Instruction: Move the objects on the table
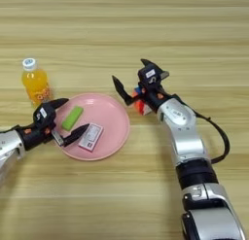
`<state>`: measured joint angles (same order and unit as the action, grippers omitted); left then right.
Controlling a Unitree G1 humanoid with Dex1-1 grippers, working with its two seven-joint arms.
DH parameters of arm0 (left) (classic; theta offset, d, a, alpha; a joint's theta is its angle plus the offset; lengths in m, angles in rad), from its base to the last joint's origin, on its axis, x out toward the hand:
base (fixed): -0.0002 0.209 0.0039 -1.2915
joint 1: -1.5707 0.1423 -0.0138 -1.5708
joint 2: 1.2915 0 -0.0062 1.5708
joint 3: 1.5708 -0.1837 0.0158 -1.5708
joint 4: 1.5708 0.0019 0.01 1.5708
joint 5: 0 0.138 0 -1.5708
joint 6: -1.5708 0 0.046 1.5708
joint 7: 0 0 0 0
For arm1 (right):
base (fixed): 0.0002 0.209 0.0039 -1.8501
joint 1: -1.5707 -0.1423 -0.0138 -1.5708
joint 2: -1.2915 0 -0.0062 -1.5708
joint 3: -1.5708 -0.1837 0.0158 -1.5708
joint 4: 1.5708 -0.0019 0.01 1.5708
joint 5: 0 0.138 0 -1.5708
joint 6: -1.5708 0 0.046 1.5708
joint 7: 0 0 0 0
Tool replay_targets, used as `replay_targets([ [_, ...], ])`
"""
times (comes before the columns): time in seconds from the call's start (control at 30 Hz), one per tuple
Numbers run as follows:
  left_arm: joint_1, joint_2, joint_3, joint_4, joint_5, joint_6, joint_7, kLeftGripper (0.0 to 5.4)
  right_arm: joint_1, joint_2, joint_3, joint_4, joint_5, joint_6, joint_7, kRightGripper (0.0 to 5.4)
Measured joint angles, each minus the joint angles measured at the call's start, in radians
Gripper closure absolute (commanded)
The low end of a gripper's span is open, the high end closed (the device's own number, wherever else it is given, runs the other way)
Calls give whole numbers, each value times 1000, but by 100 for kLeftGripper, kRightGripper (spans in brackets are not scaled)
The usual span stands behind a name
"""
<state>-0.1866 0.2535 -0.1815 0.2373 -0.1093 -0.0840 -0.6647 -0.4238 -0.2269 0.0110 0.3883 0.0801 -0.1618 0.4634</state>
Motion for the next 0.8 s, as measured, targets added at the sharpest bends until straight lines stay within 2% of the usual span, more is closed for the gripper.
replay_targets([
  [0.03, -16, -5, 1, 10, 16, 16, 28, 0, 0, 2, 1, 0, 0, 0, 0, 3],
  [0.3, -57, -7, -12, 29, 61, 49, 59, 0, 0, 7, 6, 0, 0, 0, -1, 3],
  [0.4, -73, -6, -19, 30, 84, 90, 80, 0, 0, 9, 7, -2, 0, 0, -1, 3],
  [0.53, -76, 5, -23, 29, 109, 117, 92, 0, 0, 10, 8, -9, 0, 3, -1, 3],
  [0.67, -87, 33, -32, 26, 145, 168, 89, 0, 1, 10, 8, -29, 1, 6, -2, 3],
  [0.8, -87, 45, -41, 12, 148, 185, 66, 0, 2, 12, 11, -49, 1, 23, -2, 3],
])
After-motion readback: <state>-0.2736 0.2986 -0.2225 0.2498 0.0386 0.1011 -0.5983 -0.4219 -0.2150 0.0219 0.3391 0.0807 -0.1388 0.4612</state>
